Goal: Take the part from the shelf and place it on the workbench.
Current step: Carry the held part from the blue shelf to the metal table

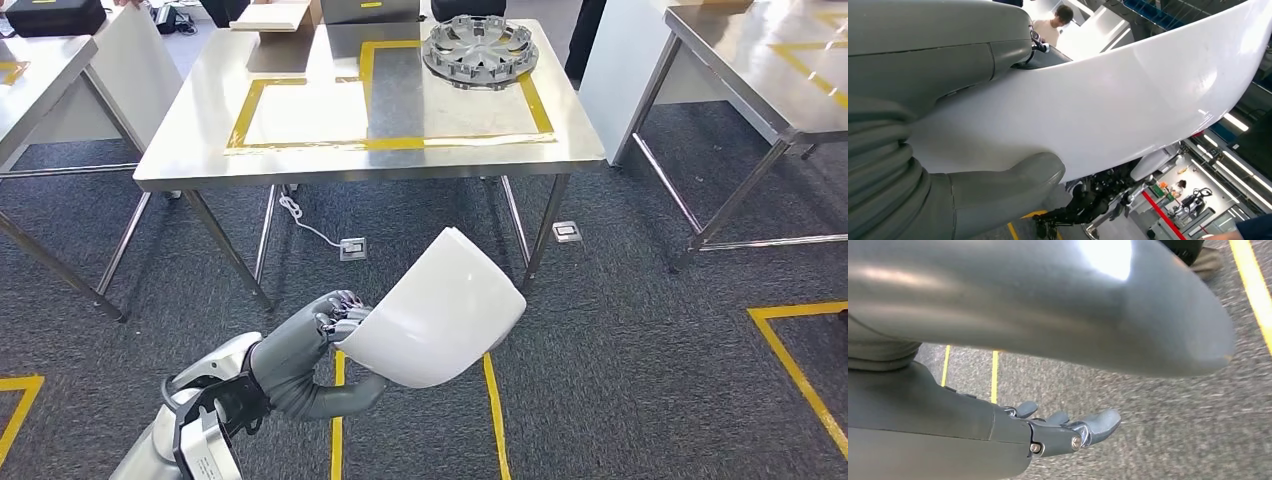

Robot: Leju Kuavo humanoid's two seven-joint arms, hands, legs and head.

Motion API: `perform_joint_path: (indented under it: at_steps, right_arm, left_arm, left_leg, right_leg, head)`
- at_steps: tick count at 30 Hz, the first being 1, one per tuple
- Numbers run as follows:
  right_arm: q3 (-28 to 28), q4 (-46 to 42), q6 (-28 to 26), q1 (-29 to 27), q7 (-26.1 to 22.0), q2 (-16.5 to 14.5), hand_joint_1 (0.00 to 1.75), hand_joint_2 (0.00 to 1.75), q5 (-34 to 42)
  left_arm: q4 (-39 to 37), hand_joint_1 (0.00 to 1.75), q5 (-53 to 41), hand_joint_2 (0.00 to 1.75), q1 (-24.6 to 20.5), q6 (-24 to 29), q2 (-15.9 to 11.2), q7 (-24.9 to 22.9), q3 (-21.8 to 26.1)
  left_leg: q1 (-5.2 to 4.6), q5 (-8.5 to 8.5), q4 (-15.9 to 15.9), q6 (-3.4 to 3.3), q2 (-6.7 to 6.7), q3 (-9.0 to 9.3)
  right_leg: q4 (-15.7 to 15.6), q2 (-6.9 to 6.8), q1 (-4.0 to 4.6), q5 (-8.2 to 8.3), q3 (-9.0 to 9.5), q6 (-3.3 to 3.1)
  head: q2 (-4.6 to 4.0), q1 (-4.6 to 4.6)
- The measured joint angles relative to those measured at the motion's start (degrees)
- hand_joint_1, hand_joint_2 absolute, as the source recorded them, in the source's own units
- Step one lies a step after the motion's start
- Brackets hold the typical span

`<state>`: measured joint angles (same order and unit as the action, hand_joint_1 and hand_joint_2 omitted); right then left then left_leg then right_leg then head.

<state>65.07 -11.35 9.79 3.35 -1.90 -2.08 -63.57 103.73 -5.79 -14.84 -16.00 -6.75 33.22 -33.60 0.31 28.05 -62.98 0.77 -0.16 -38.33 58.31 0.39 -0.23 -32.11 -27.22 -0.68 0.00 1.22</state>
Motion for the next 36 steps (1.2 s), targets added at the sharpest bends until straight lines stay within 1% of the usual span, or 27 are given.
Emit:
perform_joint_path:
  at_steps: [1, 2, 4, 5, 7, 8, 10, 11, 12, 13, 16, 17, 19, 20, 21, 23, 24, 25, 26, 27, 28, 29, 31, 32, 33, 35, 36]
  right_arm:
    - [-0.01, 0.0, -0.01, 0.06, 0.14, 0.0, 0.0, 0.0, -0.01]
    - [-0.02, 0.0, -0.05, 0.14, 0.25, 0.0, 0.0, 0.0, -0.02]
    - [-0.06, -0.01, -0.19, 0.47, 0.4, 0.02, 0.0, 0.0, -0.07]
    - [-0.08, -0.01, -0.27, 0.67, 0.41, 0.01, 0.0, 0.0, -0.09]
    - [-0.11, 0.0, -0.36, 1.01, 0.44, -0.03, 0.0, 0.0, -0.29]
    - [-0.12, 0.01, -0.35, 1.02, 0.43, -0.07, 0.0, 0.0, -0.42]
    - [-0.13, 0.0, -0.38, 0.82, 0.52, -0.09, 0.0, 0.0, -0.59]
    - [-0.13, 0.0, -0.43, 0.73, 0.6, -0.09, 0.0, 0.0, -0.6]
    - [-0.13, 0.0, -0.51, 0.67, 0.7, -0.09, 0.0, 0.0, -0.55]
    - [-0.12, 0.01, -0.61, 0.65, 0.79, -0.09, 0.0, 0.0, -0.45]
    - [-0.11, 0.01, -0.81, 0.58, 0.93, -0.08, 0.0, 0.0, -0.09]
    - [-0.11, 0.01, -0.85, 0.54, 0.95, -0.08, 0.0, 0.0, -0.04]
    - [-0.11, 0.01, -0.86, 0.61, 0.95, -0.08, 0.0, 0.0, -0.04]
    - [-0.11, 0.01, -0.81, 0.66, 0.89, -0.08, 0.0, 0.0, -0.04]
    - [-0.11, 0.01, -0.73, 0.71, 0.86, -0.09, 0.0, 0.0, -0.05]
    - [-0.11, 0.01, -0.55, 0.74, 0.84, -0.09, 0.0, 0.0, -0.06]
    - [-0.11, 0.01, -0.47, 0.72, 0.84, -0.09, 0.0, 0.0, -0.06]
    - [-0.11, 0.01, -0.42, 0.7, 0.83, -0.09, 0.0, 0.0, -0.07]
    - [-0.11, 0.01, -0.38, 0.66, 0.81, -0.09, 0.0, 0.0, -0.08]
    - [-0.11, 0.01, -0.34, 0.61, 0.8, -0.09, 0.0, 0.0, -0.11]
    - [-0.11, 0.01, -0.32, 0.57, 0.79, -0.09, 0.0, 0.0, -0.16]
    - [-0.11, 0.01, -0.27, 0.49, 0.78, -0.12, 0.0, 0.0, -0.2]
    - [-0.11, 0.04, -0.21, 0.47, 0.73, -0.24, 0.0, 0.0, -0.24]
    - [-0.11, 0.06, -0.19, 0.5, 0.68, -0.29, 0.0, 0.0, -0.24]
    - [-0.11, 0.08, -0.19, 0.56, 0.62, -0.31, 0.0, 0.0, -0.24]
    - [-0.11, 0.05, -0.19, 0.69, 0.45, -0.22, 0.0, 0.0, -0.23]
    - [-0.11, 0.03, -0.17, 0.77, 0.35, -0.19, 0.0, 0.0, -0.23]
  left_arm:
    - [-0.07, 1.75, -0.01, 1.75, 0.05, -0.01, -0.11, -0.01, 0.0]
    - [-0.09, 1.75, -0.01, 1.75, 0.07, -0.01, -0.21, 0.01, 0.03]
    - [0.02, 1.75, 0.02, 1.75, -0.15, -0.02, -0.26, 0.09, 0.09]
    - [0.07, 1.75, 0.07, 1.75, -0.29, -0.02, -0.32, 0.2, 0.13]
    - [0.07, 1.75, 0.18, 1.75, -0.42, -0.02, -0.41, 0.48, 0.15]
    - [-0.01, 1.75, 0.22, 1.75, -0.43, -0.02, -0.5, 0.62, 0.16]
    - [-0.25, 1.75, 0.26, 1.75, -0.42, -0.01, -0.64, 0.87, 0.16]
    - [-0.4, 1.75, 0.28, 1.75, -0.43, 0.0, -0.72, 0.97, 0.16]
    - [-0.55, 1.75, 0.31, 1.75, -0.43, 0.02, -0.79, 1.09, 0.16]
    - [-0.7, 1.75, 0.35, 1.75, -0.44, 0.07, -0.87, 1.2, 0.16]
    - [-1.19, 1.75, 0.59, 1.75, -0.54, 0.33, -1.14, 1.5, 0.14]
    - [-1.29, 1.75, 0.66, 1.75, -0.58, 0.41, -1.24, 1.57, 0.14]
    - [-1.36, 1.75, 0.87, 1.75, -0.84, 0.57, -1.44, 1.74, 0.11]
    - [-1.35, 1.75, 1.01, 1.75, -1.01, 0.67, -1.56, 1.84, 0.09]
    - [-1.38, 1.75, 1.16, 1.75, -1.21, 0.76, -1.71, 1.93, 0.07]
    - [-1.5, 1.75, 1.29, 1.75, -1.39, 0.92, -2.03, 2.03, 0.04]
    - [-1.6, 1.75, 1.33, 1.75, -1.39, 0.98, -2.22, 2.09, 0.03]
    - [-1.71, 1.75, 1.33, 1.75, -1.35, 1.02, -2.42, 2.15, 0.02]
    - [-1.83, 1.75, 1.33, 1.75, -1.31, 1.08, -2.68, 2.24, 0.01]
    - [-1.94, 1.75, 1.37, 1.75, -1.28, 1.15, -2.98, 2.37, 0.01]
    - [-2.05, 1.75, 1.43, 1.75, -1.24, 1.23, -3.3, 2.55, 0.01]
    - [-2.16, 1.75, 1.52, 1.75, -1.2, 1.32, -3.65, 2.75, 0.01]
    - [-2.39, 1.75, 1.68, 1.75, -1.03, 1.45, -4.23, 3.19, 0.01]
    - [-2.47, 1.75, 1.73, 1.75, -0.93, 1.5, -4.45, 3.36, 0.02]
    - [-2.51, 1.75, 1.76, 1.75, -0.89, 1.58, -4.62, 3.51, 0.03]
    - [-2.38, 1.75, 1.83, 1.75, -0.9, 1.84, -4.8, 3.82, 0.06]
    - [-2.3, 1.75, 1.84, 1.75, -0.91, 2.0, -4.85, 3.97, 0.06]
  left_leg:
    - [-0.07, -2.65, 1.79, -0.4, 0.04, 0.19]
    - [-0.15, -3.99, 2.63, -0.86, 0.01, 0.34]
    - [-0.12, -3.28, 2.9, -1.73, -0.27, 1.31]
    - [0.01, -2.92, 3.15, -2.09, -0.43, 1.95]
    - [0.28, -1.99, 3.55, -2.57, -0.66, 3.48]
    - [0.31, -1.42, 3.7, -2.7, -0.78, 4.21]
    - [0.34, -0.1, 3.88, -2.72, -1.25, 5.8]
    - [0.37, 0.67, 3.91, -2.68, -1.5, 6.74]
    - [0.39, 1.5, 3.92, -2.62, -1.69, 7.82]
    - [0.4, 2.37, 3.95, -2.54, -1.81, 8.96]
    - [0.23, 5.1, 4.06, -1.95, -2.1, 11.61]
    - [0.13, 5.78, 4.13, -1.6, -2.19, 12.59]
    - [-0.04, 6.08, 3.73, -0.78, -2.25, 14.06]
    - [-0.07, 5.55, 2.47, -0.47, -2.01, 14.15]
    - [-0.08, 4.9, 0.13, -0.19, -1.64, 13.08]
    - [-0.07, 5.3, -6.42, 0.16, -0.84, 8.79]
    - [-0.07, 6.98, -9.2, 0.27, -0.64, 6.19]
    - [-0.07, 9.53, -10.8, 0.35, -0.59, 3.92]
    - [-0.08, 12.02, -11.1, 0.37, -0.56, 2.24]
    - [-0.1, 13.48, -10.18, 0.28, -0.54, 1.11]
    - [-0.14, 13.0, -8.17, 0.06, -0.53, 0.48]
    - [-0.22, 9.98, -5.26, -0.34, -0.47, 0.17]
    - [-0.59, 1.19, 0.13, -1.11, -0.35, -0.02]
    - [-0.75, -1.9, 1.58, -1.4, -0.31, 0.15]
    - [-0.85, -3.05, 2.14, -1.62, -0.34, 0.45]
    - [-0.6, -2.55, 2.59, -2.19, -0.55, 1.89]
    - [-0.44, -2.2, 2.95, -2.51, -0.62, 2.68]
  right_leg:
    - [-0.06, 0.01, 0.06, -0.71, 0.46, 0.37]
    - [0.01, 0.02, 0.14, -1.14, 0.9, 0.78]
    - [0.99, -0.03, 0.14, -0.82, 1.06, 1.52]
    - [2.92, -0.08, 0.11, 0.09, 0.22, 1.86]
    - [9.32, -0.15, -0.07, 1.17, -4.01, 2.43]
    - [12.75, -0.16, -0.18, 0.54, -6.69, 2.68]
    - [16.7, -0.16, -0.38, -3.44, -11.43, 3.03]
    - [16.71, -0.16, -0.42, -5.27, -12.98, 3.11]
    - [15.32, -0.16, -0.42, -5.9, -13.88, 3.09]
    - [12.73, -0.16, -0.39, -4.66, -14.16, 2.93]
    - [3.37, -0.18, 0.02, 6.07, -13.7, 1.99]
    - [1.81, -0.17, 0.17, 8.22, -13.43, 1.72]
    - [1.09, -0.14, 0.18, 8.65, -12.11, 1.08]
    - [0.86, -0.15, 0.08, 8.59, -11.2, 0.67]
    - [0.73, -0.18, 0.0, 8.42, -10.23, 0.22]
    - [0.65, -0.21, -0.02, 7.34, -8.58, -0.45]
    - [0.64, -0.2, 0.02, 6.59, -7.85, -0.63]
    - [0.63, -0.17, 0.06, 5.82, -7.06, -0.73]
    - [0.63, -0.13, 0.11, 4.99, -6.15, -0.79]
    - [0.63, -0.07, 0.18, 4.1, -5.09, -0.83]
    - [0.63, -0.04, 0.27, 3.17, -3.93, -0.85]
    - [0.59, -0.04, 0.34, 2.21, -2.98, -0.81]
    - [0.83, 0.04, 0.59, 0.34, -1.22, -0.46]
    - [0.85, 0.08, 0.68, -0.45, -0.56, -0.16]
    - [1.09, 0.15, 0.77, -0.82, 0.12, 0.22]
    - [2.38, 0.15, 0.8, -0.57, 0.26, 0.9]
    - [4.41, 0.12, 0.76, 0.07, -0.73, 1.25]
  head:
    - [0.0, -0.01]
    - [0.0, -0.05]
    - [0.0, -0.17]
    - [0.0, -0.23]
    - [0.0, -0.49]
    - [0.0, -0.64]
    - [0.0, -0.86]
    - [0.0, -0.96]
    - [0.0, -1.05]
    - [0.0, -1.16]
    - [0.0, -1.43]
    - [0.0, -1.49]
    - [0.0, -1.48]
    - [0.0, -1.44]
    - [0.0, -1.29]
    - [0.0, -0.99]
    - [0.0, -0.85]
    - [0.0, -0.8]
    - [0.0, -0.73]
    - [0.0, -0.66]
    - [0.0, -0.57]
    - [0.0, -0.49]
    - [0.0, -0.46]
    - [0.0, -0.48]
    - [0.0, -0.49]
    - [0.0, -0.45]
    - [0.0, -0.51]
